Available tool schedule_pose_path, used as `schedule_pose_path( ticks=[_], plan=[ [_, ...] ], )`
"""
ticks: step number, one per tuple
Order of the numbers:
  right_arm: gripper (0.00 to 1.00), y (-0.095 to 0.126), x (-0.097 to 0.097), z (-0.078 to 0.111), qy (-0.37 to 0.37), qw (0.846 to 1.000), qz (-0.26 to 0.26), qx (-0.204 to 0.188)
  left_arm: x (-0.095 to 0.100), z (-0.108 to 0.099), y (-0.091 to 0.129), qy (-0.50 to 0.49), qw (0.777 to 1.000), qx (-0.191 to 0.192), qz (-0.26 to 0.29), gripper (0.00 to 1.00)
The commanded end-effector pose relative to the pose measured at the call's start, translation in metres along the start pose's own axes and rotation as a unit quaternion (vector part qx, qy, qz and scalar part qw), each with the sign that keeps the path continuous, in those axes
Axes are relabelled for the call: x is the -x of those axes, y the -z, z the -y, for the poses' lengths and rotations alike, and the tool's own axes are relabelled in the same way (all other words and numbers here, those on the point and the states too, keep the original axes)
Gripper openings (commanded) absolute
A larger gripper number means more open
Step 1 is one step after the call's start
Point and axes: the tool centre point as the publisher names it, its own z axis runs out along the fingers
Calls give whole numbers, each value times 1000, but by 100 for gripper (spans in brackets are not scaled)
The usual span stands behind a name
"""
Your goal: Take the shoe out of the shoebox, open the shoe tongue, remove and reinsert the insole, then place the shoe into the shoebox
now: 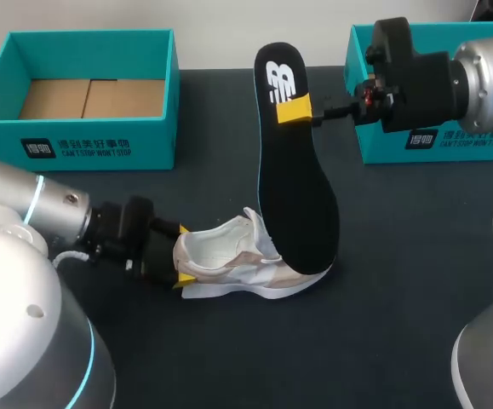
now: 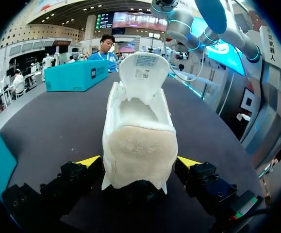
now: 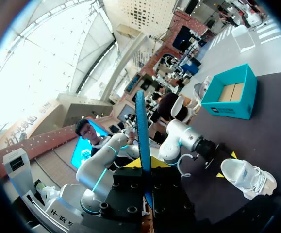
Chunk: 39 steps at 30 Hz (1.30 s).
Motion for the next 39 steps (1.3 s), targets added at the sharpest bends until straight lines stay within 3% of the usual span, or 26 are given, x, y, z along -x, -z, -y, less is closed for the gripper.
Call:
schedule_pose_path(
  ticks=[1,3,14,25,31,39],
  plan=[
    [0,-4,1,-3,-1,1000,0,-1,-1,-1,-1,0,1000,1,1,100],
    [0,-4,1,-3,-1,1000,0,-1,-1,3,2,0,1000,11,10,100],
    [0,-4,1,-3,-1,1000,0,-1,5,33,24,16,989,145,-6,100],
    [0,-4,1,-3,-1,1000,0,-1,-1,39,26,29,955,292,-43,100],
    [0,-4,1,-3,-1,1000,0,-1,-6,44,27,17,940,339,-36,100],
    [0,-4,1,-3,-1,1000,0,-1,-9,46,30,4,930,368,-18,100]
  ],
)
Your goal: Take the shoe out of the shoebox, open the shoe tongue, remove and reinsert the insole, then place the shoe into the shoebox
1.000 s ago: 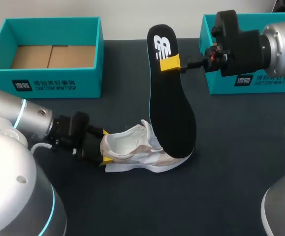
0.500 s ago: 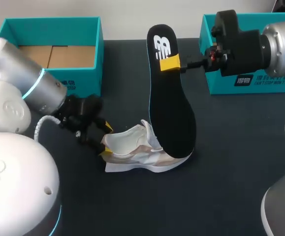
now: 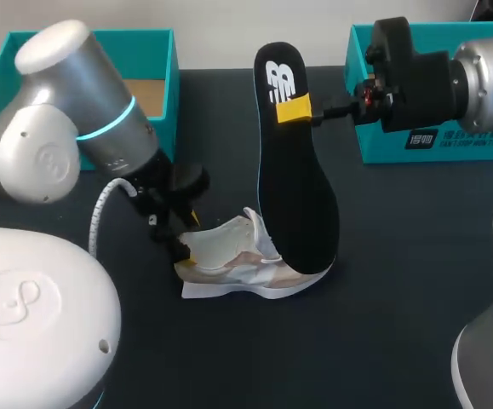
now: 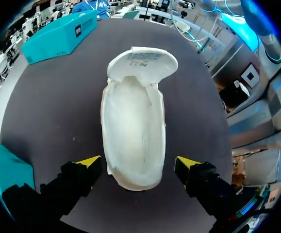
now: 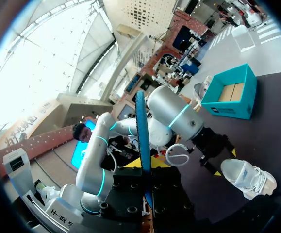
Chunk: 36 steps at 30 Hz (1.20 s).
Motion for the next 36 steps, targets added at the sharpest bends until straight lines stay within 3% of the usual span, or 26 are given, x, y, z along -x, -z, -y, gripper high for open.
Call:
schedule_pose_path(
  ticks=[1,10,16,28,29,31,32,36],
  plan=[
    [0,-4,1,-2,-1,1000,1,-1,-6,2,3,2,998,57,8,100],
    [0,-4,1,-2,-1,1000,1,-1,-6,2,3,2,998,57,8,100],
    [0,-4,1,-2,-1,1000,1,-1,-5,22,6,-18,997,60,41,100],
    [0,-4,1,-2,-1,1000,1,-1,41,54,-16,-30,995,50,86,100],
    [0,-4,1,-2,-1,1000,1,-1,43,56,-19,-30,996,48,75,98],
    [0,-4,1,-2,-1,1000,1,-1,48,60,-28,-31,996,40,79,67],
    [0,-4,1,-2,-1,1000,1,-1,50,61,-34,-26,995,56,82,52],
    [0,-4,1,-2,-1,1000,1,-1,53,65,-51,-29,995,52,75,48]
  ],
)
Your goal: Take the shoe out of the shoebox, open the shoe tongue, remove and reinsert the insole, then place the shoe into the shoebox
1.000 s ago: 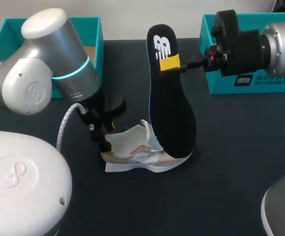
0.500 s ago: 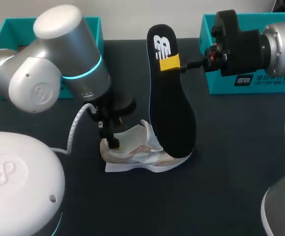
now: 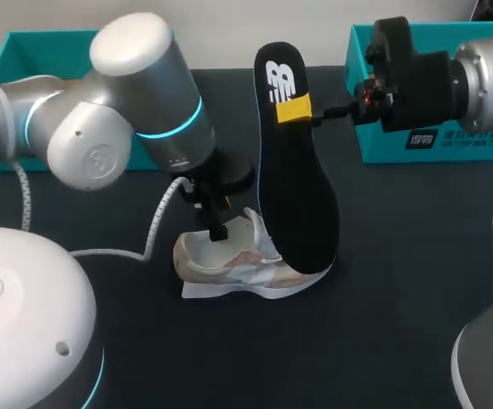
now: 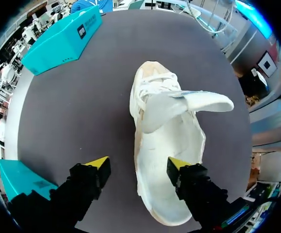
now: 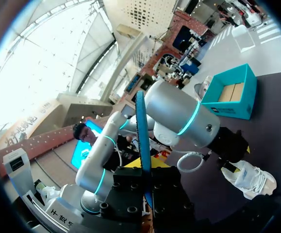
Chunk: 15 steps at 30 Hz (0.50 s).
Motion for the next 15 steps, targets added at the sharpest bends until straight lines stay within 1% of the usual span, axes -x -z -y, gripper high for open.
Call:
schedule_pose_path(
  ticks=[1,2,3,8,13,15],
  plan=[
    [0,-4,1,-2,-1,1000,1,-1,8,12,-35,-1,1000,3,-10,46],
    [0,-4,1,-2,-1,1000,1,-1,8,13,-39,0,1000,5,-10,42],
    [0,-4,1,-2,-1,1000,1,-1,7,14,-41,1,1000,4,-10,41],
    [0,-4,1,-2,-1,1000,1,-1,3,18,-54,1,1000,10,-17,42],
    [0,-4,1,-2,-1,1000,1,-1,0,18,-64,16,1000,7,-18,39],
    [0,-4,1,-2,-1,1000,1,-1,1,17,-67,21,1000,7,-21,33]
  ],
)
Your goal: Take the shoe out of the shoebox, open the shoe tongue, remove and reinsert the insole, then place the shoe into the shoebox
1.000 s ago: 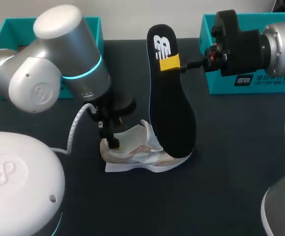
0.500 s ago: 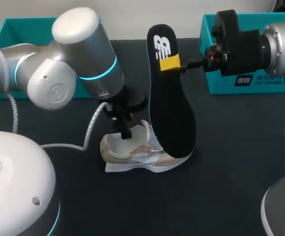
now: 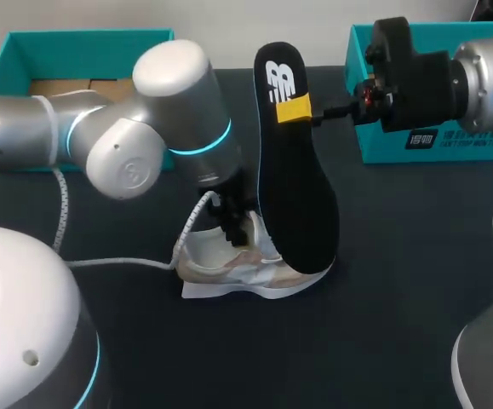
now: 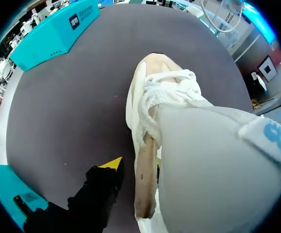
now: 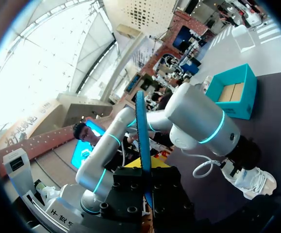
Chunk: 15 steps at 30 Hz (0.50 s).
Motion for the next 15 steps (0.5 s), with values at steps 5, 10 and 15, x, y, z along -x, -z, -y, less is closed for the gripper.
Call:
schedule_pose_path(
  ticks=[5,10,15],
  plan=[
    [0,-4,1,-2,-1,1000,1,-1,0,-3,-13,3,1000,4,-8,0],
    [0,-4,1,-2,-1,1000,1,-1,0,-4,-8,-26,999,12,-45,0],
    [0,-4,1,-2,-1,1000,1,-1,2,0,5,-106,982,14,-155,0]
  ],
)
